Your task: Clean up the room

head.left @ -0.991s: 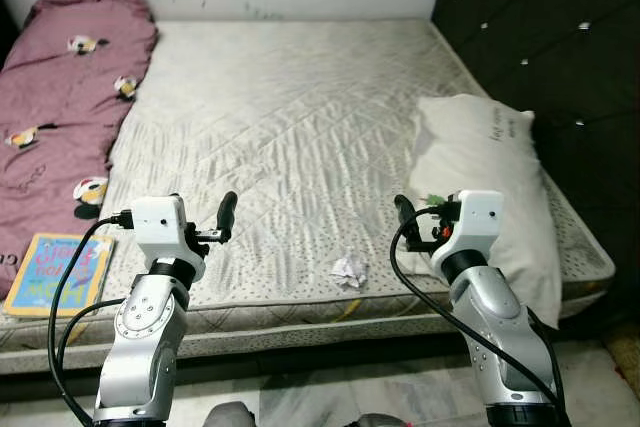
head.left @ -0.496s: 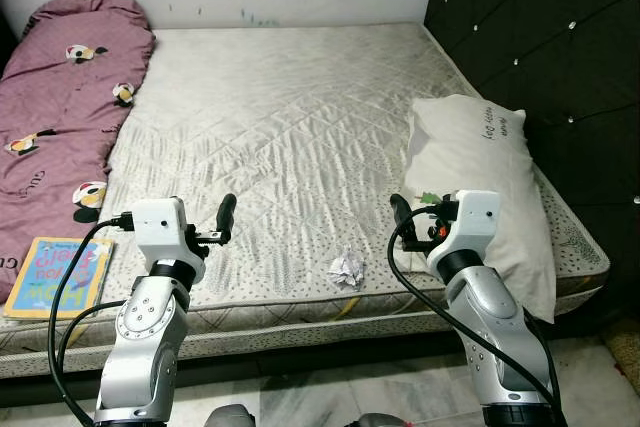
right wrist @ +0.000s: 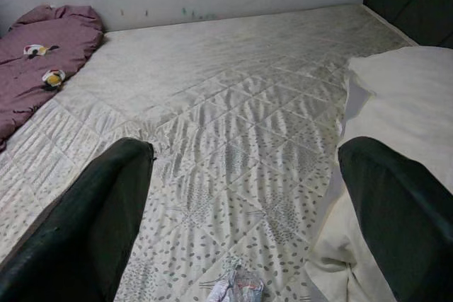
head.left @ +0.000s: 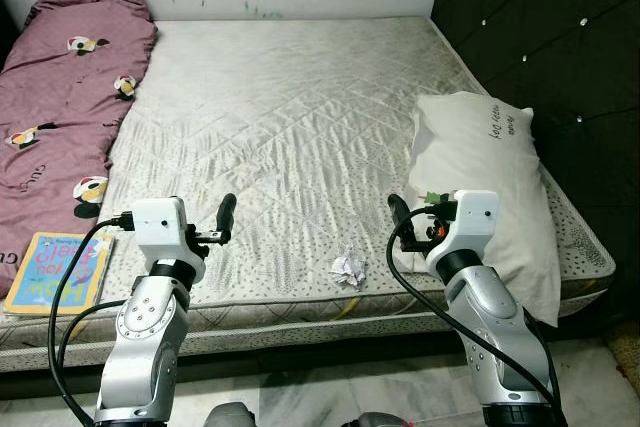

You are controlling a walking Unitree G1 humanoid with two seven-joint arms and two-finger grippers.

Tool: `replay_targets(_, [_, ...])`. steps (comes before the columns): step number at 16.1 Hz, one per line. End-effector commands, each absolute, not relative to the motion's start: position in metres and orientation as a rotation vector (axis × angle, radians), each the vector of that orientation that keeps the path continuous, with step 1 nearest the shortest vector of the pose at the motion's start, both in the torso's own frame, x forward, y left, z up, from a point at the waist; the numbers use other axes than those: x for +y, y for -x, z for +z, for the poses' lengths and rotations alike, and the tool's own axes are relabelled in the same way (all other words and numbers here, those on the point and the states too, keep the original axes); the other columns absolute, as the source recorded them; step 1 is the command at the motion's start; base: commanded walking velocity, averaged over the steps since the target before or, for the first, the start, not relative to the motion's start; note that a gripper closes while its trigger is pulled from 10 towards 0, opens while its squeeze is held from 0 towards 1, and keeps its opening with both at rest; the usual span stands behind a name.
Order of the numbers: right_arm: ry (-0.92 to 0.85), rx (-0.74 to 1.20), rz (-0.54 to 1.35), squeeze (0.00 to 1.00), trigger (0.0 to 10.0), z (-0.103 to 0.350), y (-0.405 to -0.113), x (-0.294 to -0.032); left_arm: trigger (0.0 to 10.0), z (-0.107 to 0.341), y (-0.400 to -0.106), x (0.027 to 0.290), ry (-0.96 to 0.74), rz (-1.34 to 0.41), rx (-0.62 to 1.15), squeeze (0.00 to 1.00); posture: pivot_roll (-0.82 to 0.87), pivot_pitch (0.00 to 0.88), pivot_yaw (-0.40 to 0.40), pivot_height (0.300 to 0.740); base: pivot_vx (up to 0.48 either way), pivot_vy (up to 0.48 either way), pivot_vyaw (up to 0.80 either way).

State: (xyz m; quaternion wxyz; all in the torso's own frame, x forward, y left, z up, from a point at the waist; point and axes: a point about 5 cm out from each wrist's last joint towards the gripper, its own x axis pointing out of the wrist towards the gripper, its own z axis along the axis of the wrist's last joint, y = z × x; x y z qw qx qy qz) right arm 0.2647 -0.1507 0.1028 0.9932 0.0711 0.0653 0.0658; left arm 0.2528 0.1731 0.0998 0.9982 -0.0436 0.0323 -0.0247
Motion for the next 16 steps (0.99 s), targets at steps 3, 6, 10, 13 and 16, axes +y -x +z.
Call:
replay_targets(3, [-0.132,0.098,0.139,0.00,10.0,0.1089,-0.2646,-0.1502,10.0,0.0991,-0.2536,0.1772,0.061,-0.004,0.059,0.00,0.01,0.000,-0.019,0.720,0.000,0.000,0.00])
replay_targets(6, [-0.100,0.065,0.122,0.00,10.0,0.1105,-0.2631,-0.1493,10.0,0.0991,-0.2545,0.1787,0.070,0.001,0.050,0.00,0.01,0.000,-0.015,0.720,0.000,0.000,0.00])
replay_targets(10, [-0.070,0.058,0.093,0.00,10.0,0.1068,-0.2626,-0.1507,10.0,0.0986,-0.2557,0.1827,0.069,0.013,0.035,0.00,0.01,0.000,-0.013,0.720,0.000,0.000,0.00])
replay_targets(13, [-0.082,0.065,0.080,0.00,10.0,0.1027,-0.2621,-0.1511,10.0,0.0953,-0.2551,0.1836,0.079,0.023,0.052,0.00,0.01,0.000,-0.007,0.720,0.000,0.000,0.00])
replay_targets(16, [-0.095,0.066,0.082,0.00,10.0,0.1020,-0.2632,-0.1498,10.0,0.0958,-0.2566,0.1826,0.077,0.013,0.049,0.00,0.01,0.000,-0.002,0.700,0.000,0.000,0.00])
